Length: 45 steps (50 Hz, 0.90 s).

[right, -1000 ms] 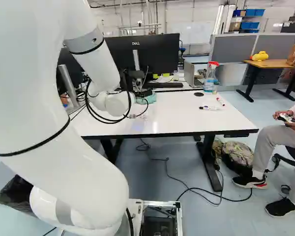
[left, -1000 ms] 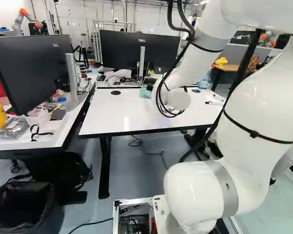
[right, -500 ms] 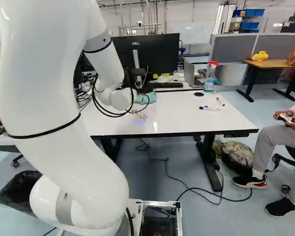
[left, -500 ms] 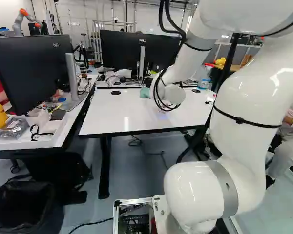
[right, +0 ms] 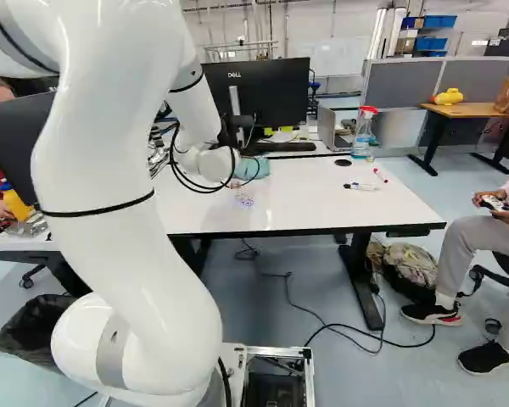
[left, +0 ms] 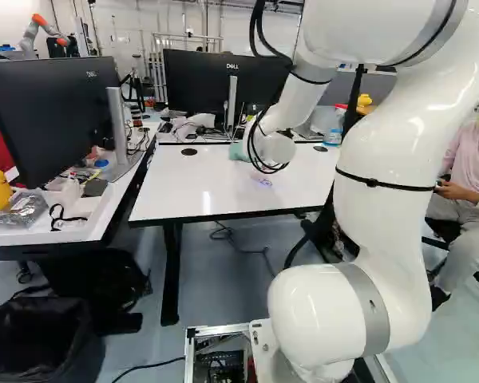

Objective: Clean the table with the green towel

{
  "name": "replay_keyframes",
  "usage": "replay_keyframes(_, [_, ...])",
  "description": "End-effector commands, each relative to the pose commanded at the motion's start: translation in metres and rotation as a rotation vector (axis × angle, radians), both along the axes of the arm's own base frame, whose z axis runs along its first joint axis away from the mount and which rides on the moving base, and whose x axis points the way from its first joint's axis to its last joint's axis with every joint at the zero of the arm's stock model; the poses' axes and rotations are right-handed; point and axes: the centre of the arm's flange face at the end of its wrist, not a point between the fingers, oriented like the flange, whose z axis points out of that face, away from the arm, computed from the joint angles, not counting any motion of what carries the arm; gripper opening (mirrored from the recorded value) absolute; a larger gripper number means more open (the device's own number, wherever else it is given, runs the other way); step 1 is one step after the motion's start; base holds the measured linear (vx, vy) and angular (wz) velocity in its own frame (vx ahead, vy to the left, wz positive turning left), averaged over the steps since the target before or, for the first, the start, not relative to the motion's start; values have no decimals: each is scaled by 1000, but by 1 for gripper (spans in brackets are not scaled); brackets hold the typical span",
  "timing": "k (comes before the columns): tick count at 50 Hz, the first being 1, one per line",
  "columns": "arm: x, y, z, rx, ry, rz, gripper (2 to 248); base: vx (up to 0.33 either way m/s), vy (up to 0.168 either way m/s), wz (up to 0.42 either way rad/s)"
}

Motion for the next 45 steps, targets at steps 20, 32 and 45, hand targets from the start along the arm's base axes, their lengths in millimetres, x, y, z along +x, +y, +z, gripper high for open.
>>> replay_keyframes(20, [39,0,-9,1,44,1,247,0,0,0])
replay_keyframes(32, [62,0,-16,2,77,2,247,0,0,0])
replay_keyframes(45, [84,0,-24,2,121,2,247,0,0,0])
